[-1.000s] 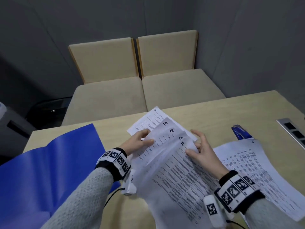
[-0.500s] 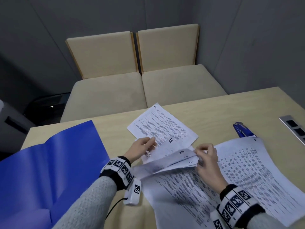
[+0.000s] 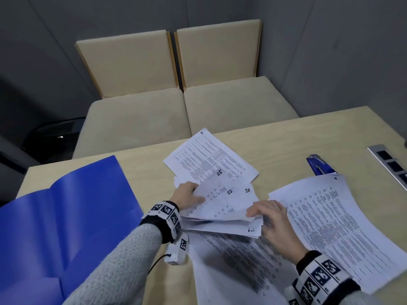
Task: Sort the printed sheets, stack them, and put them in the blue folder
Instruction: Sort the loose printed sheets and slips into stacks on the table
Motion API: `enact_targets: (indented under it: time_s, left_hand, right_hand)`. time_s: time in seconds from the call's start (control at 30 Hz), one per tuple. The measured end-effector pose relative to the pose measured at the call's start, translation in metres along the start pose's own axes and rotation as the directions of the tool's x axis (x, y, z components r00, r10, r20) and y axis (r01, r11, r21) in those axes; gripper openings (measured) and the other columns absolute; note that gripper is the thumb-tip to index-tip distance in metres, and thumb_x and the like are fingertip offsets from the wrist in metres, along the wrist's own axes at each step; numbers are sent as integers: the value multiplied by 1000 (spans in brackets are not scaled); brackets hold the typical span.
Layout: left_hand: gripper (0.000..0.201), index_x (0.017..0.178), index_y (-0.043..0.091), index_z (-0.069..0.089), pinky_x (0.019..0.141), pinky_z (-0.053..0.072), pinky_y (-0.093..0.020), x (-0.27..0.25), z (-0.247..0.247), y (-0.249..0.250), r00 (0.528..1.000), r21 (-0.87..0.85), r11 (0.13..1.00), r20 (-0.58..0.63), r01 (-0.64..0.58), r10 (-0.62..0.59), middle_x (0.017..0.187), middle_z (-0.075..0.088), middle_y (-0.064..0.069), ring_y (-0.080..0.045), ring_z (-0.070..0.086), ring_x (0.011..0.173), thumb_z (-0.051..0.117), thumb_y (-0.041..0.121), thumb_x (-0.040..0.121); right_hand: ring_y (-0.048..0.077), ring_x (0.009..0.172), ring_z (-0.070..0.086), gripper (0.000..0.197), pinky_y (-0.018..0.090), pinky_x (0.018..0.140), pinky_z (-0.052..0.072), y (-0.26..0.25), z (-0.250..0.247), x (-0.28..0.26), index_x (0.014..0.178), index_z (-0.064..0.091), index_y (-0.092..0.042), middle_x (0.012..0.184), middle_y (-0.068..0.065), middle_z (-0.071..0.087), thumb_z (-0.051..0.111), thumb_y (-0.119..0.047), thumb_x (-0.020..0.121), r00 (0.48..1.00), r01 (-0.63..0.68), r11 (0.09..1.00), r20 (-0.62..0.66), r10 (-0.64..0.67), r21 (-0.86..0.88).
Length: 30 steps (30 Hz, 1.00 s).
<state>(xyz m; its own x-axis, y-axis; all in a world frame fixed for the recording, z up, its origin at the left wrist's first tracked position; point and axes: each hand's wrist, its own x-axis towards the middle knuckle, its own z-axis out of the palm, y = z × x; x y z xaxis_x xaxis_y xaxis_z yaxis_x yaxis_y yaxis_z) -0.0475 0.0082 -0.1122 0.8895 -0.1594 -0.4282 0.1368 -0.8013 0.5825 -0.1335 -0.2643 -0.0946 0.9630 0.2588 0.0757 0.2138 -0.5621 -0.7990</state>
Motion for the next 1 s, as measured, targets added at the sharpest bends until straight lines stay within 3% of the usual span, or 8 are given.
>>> enact_targets:
  time_s: [0.17, 0.3, 0.43, 0.53, 0.57, 0.7, 0.83, 1.0]
  left_hand:
    - [14, 94, 11, 65, 60, 43, -24, -2, -8, -5, 996, 14, 996, 0, -85, 85, 87, 68, -6, -20, 61, 76, 66, 21, 85]
    - [16, 101, 11, 63, 73, 47, -33, -3, -4, -3, 988, -68, 986, -27, -151, 150, 96, 68, -8, -24, 62, 85, 64, 16, 86]
    - [38, 120, 22, 64, 82, 45, -20, -3, -8, 4, 984, -225, 961, 39, -161, 174, 116, 64, 10, -6, 63, 88, 60, 43, 89]
    - [55, 100, 18, 74, 90, 42, -25, -8, -10, 13, 970, -356, 931, 184, -82, 156, 113, 56, 12, -7, 56, 97, 47, 64, 87]
    - [55, 94, 17, 76, 90, 43, -26, -8, -9, 14, 976, -377, 926, 188, -35, 114, 113, 57, 13, -11, 55, 101, 42, 61, 91]
    - [37, 73, 11, 71, 64, 38, -27, -3, -8, 14, 997, -257, 966, 59, -28, 44, 66, 59, 1, -16, 46, 62, 54, 36, 94]
    - [7, 79, 16, 75, 68, 42, -20, 1, -6, 14, 993, -5, 993, -10, -116, 116, 78, 68, 1, -8, 55, 72, 69, 16, 82]
    - [21, 89, 24, 55, 62, 42, -31, -15, -11, 27, 936, -3, 957, -212, -289, 282, 78, 59, 3, -17, 52, 66, 50, 4, 83]
  right_hand:
    - [5, 96, 52, 45, 36, 90, 33, -7, 3, 7, 87, 56, -34, 92, -15, 60, 57, 8, 69, 1000, 11, 1000, 2, -11, 8]
    - [13, 83, 54, 16, 46, 77, 41, -13, 1, 15, 82, 56, -32, 82, -14, 57, 46, -20, 77, 1000, -2, 999, 18, 1, 42]
    - [16, 83, 56, 21, 48, 77, 45, -15, -1, 19, 84, 56, -31, 83, -12, 59, 44, -17, 75, 1000, -15, 999, 26, 13, 50]
    - [17, 84, 58, 34, 49, 77, 47, -12, 0, 20, 87, 58, -31, 86, -12, 60, 51, 1, 77, 999, -22, 998, 31, 20, 66]
    - [18, 85, 58, 35, 50, 77, 47, -11, 0, 20, 88, 58, -29, 87, -12, 61, 52, 4, 77, 999, -24, 997, 35, 21, 68]
    - [20, 88, 58, 24, 51, 80, 46, -11, 1, 22, 88, 59, -26, 89, -10, 61, 48, -8, 76, 998, -61, 994, 33, 58, 87]
    - [20, 93, 58, 23, 51, 83, 46, -20, -1, 25, 91, 61, -29, 93, -13, 63, 45, -24, 75, 997, -72, 992, 38, 68, 101]
    - [20, 91, 59, 22, 50, 83, 47, -22, -4, 24, 92, 61, -27, 93, -10, 63, 50, -12, 81, 998, -57, 989, 45, 51, 136]
